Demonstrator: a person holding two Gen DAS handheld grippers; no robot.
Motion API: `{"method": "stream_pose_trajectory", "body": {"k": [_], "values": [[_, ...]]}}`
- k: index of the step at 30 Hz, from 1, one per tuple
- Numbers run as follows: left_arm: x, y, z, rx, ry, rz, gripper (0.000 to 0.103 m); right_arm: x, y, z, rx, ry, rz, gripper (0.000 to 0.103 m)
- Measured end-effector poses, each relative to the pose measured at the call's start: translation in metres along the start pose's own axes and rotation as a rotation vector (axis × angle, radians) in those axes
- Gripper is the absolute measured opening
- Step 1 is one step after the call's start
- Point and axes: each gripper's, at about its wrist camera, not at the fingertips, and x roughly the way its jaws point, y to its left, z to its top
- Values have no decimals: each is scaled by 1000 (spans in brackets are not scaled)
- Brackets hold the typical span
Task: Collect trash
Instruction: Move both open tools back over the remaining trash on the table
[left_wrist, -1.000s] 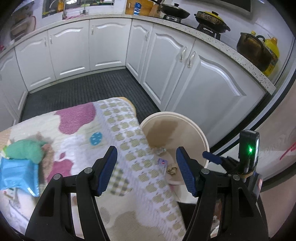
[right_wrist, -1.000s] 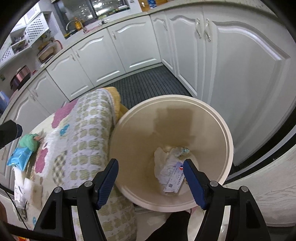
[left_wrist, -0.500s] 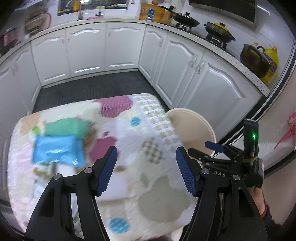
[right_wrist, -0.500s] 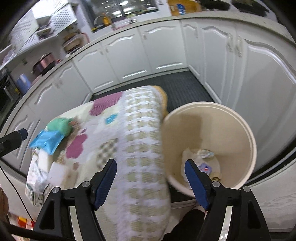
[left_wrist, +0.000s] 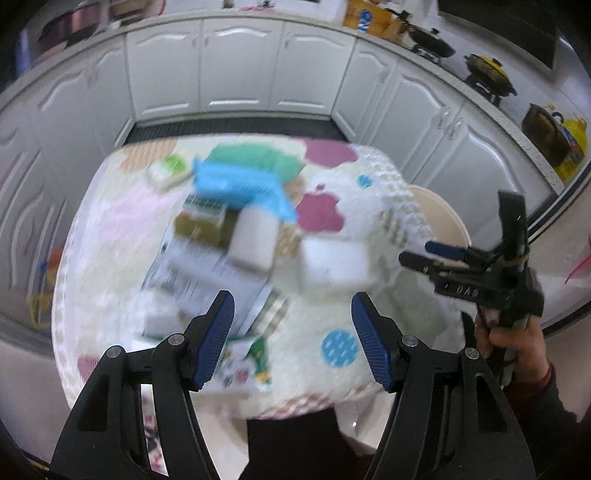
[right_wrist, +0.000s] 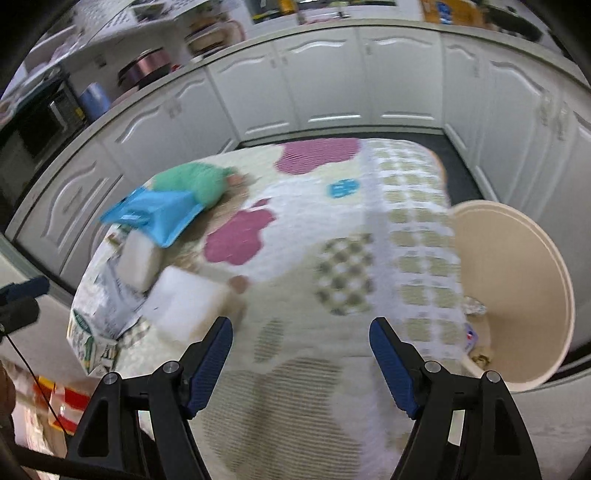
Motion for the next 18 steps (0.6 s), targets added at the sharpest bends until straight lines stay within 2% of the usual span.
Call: {"method": "stream_pose_trajectory", "body": {"k": [8,14,18], "values": [[-3,36,-53,-121,40,-5,65,14,38,2,-74,33,48,77],[4,61,-92,-158,118,65,65,21,46,5,-89,45,55,77],[13,85,-95,-211,133,138,65,26,49,8,-93,54,56,77]]}}
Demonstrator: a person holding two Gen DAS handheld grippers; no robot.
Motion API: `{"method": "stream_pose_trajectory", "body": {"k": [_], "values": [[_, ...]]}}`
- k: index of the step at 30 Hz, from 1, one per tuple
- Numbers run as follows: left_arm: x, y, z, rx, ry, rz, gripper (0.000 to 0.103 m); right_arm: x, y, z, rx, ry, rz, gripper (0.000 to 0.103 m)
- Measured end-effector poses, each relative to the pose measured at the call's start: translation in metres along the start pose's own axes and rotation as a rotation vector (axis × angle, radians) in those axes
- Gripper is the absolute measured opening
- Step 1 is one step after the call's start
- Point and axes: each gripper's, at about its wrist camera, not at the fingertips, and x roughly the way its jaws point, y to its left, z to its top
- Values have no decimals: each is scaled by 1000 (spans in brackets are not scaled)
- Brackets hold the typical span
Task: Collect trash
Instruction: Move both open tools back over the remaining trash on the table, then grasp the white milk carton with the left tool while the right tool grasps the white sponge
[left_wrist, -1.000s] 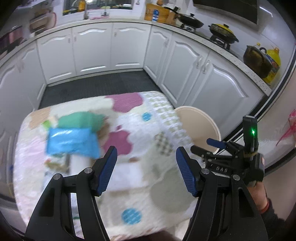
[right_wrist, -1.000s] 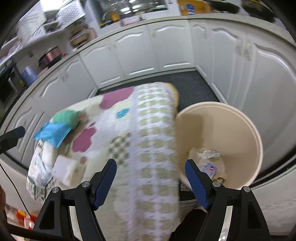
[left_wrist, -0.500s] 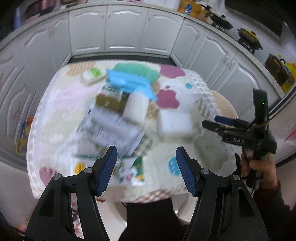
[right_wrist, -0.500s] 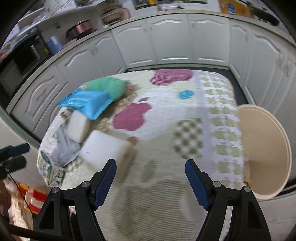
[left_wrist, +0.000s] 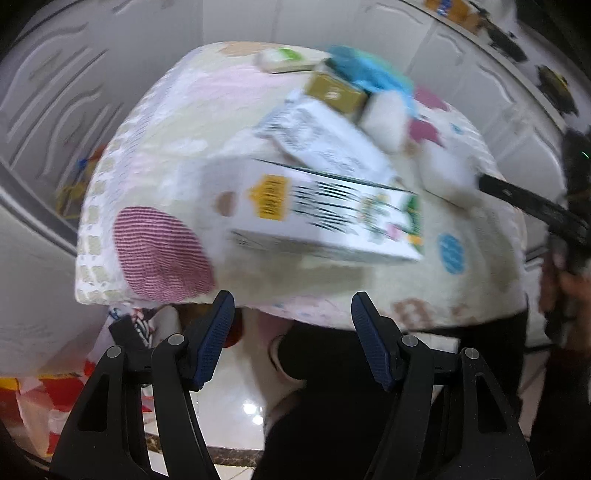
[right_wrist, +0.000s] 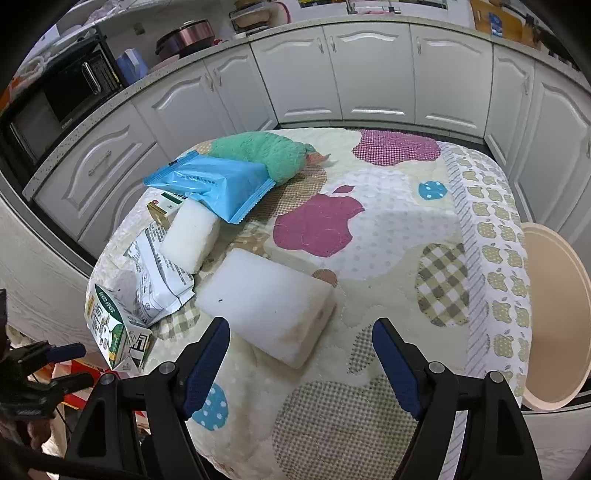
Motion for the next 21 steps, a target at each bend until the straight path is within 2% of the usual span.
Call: {"method": "stream_pose_trajectory", "body": {"k": [3,10,15,21], "values": [[5,12,13,-43,-27,4,65,1,2,1,-5,1,-2,77],[19,20,51,-41,-117,-17,65,3,0,4,3,5,-14,77],[19,27,61,-99,-112,-144,65,5,-2,10,-5,10,-17,77],[7,25,50,-147,-85,-163,67,11,0,19,-49,11,-3,82]]}}
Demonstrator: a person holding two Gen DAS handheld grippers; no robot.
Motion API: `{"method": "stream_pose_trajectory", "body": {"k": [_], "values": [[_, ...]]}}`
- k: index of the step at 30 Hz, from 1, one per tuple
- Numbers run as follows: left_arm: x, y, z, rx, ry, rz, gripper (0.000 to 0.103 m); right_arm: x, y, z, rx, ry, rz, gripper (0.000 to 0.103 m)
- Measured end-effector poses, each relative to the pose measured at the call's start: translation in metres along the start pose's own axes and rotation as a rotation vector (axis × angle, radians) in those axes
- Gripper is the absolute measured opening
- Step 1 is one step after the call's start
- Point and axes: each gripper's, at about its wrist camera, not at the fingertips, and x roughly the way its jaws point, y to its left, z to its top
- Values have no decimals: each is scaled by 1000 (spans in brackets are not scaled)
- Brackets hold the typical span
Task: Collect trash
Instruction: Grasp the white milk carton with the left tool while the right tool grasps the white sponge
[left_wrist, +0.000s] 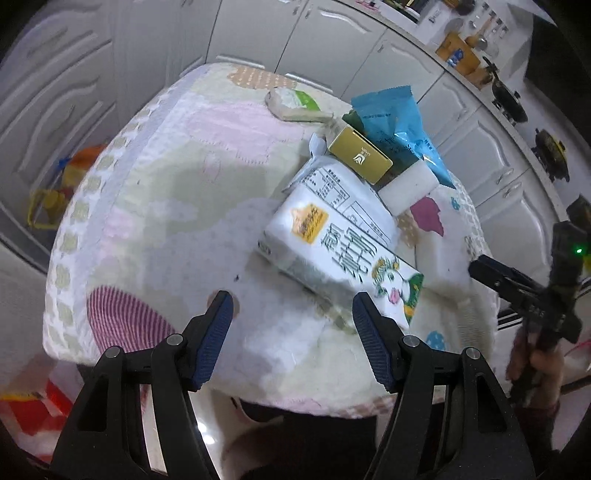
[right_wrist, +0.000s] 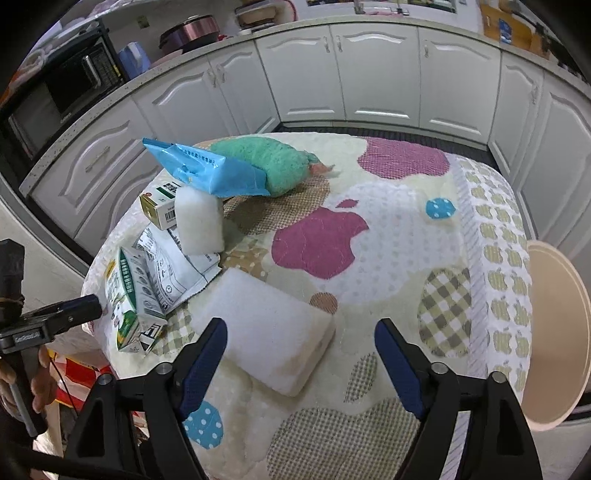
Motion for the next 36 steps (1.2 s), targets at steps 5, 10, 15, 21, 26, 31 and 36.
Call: {"method": "stream_pose_trajectory", "body": {"k": [5,10,15,21,26,31,36], "values": [[-2,0,2,-129,-11,-57,77,10,8,7,-60,12,30,82],[4,-7,14,-238,-57,19,79,18,14,11,-148,27,18,82],[19,-15,27,-326,-70,16,79,26,16,10,-202,40,38,82],[40,-38,34,-296,-39,142,79,31,13,13,-255,49,76,86],[50,-40,36,-293,-19,181,79,29,14,13,-312,67,124,86],[57,-43,33,-262,29,185,79,35,29,10,-472,96,125,93],[57,-42,29,-268,45,180,79,43,38,12,-528,153,155,93]]}}
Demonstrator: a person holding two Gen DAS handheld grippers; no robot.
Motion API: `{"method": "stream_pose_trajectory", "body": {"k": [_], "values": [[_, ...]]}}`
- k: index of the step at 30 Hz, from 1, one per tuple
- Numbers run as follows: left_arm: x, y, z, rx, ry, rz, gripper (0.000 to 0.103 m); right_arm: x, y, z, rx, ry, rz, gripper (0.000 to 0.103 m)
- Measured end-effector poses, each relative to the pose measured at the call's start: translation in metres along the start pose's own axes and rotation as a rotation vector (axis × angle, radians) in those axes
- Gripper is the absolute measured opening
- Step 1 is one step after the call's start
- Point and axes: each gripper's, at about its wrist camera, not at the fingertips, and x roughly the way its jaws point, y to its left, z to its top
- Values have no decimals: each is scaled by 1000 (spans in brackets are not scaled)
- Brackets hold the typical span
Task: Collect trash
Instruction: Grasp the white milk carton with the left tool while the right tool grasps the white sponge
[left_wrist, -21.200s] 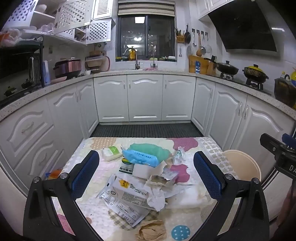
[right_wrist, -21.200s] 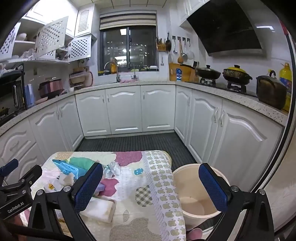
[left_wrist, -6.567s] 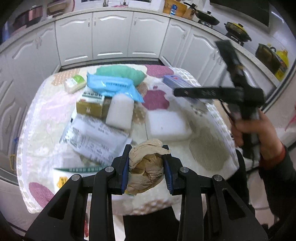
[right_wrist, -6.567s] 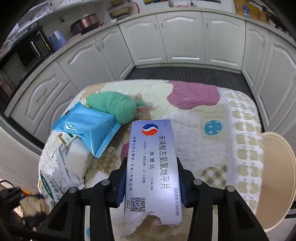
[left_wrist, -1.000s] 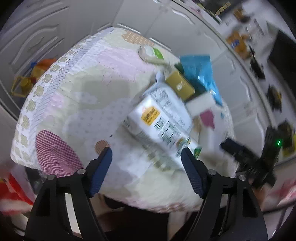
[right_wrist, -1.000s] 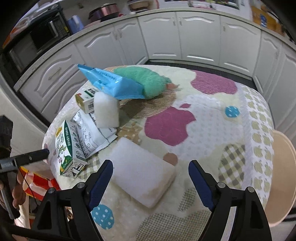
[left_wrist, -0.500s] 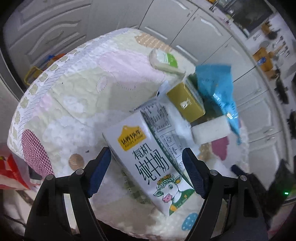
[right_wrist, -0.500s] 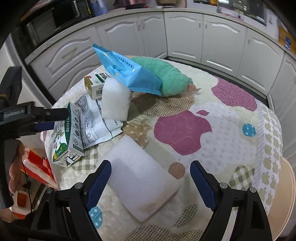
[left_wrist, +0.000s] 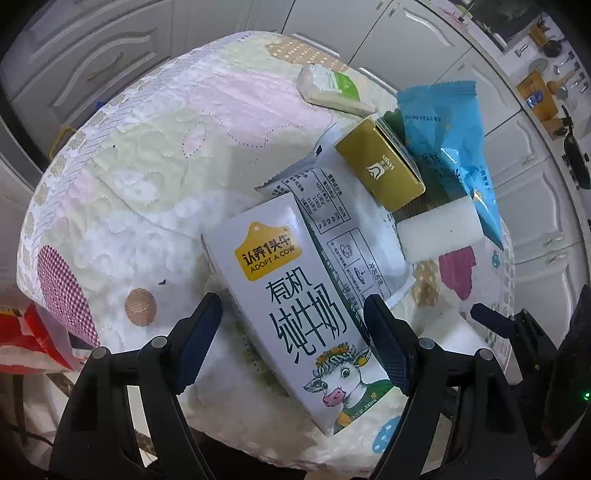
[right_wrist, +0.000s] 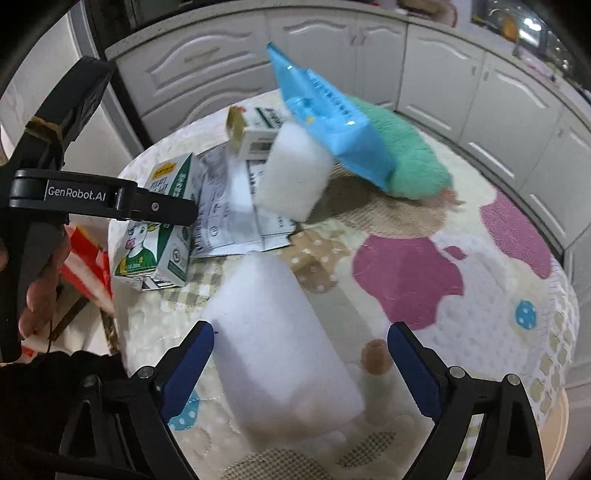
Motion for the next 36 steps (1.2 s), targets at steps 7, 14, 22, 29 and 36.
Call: {"method": "stream_pose_trajectory", "body": {"k": [7,14,22,29,36], "values": [[0,-2,0,23,0,10,79,-5,6,2,-28,-6,24,93],[3,-5,-1,32,-8,17,79,4,21,-7,-103,22,-70,93],[1,-7,-7,54,-27,22,74,2,6,-19,57,-8,-45,58],[-4,-13,-17,81,-44,31,66,-20,3,-24,136,-77,-29,58],[-20,-8,-29,119,-55,33,61,-34,7,-21,184,-121,-31,58]]}}
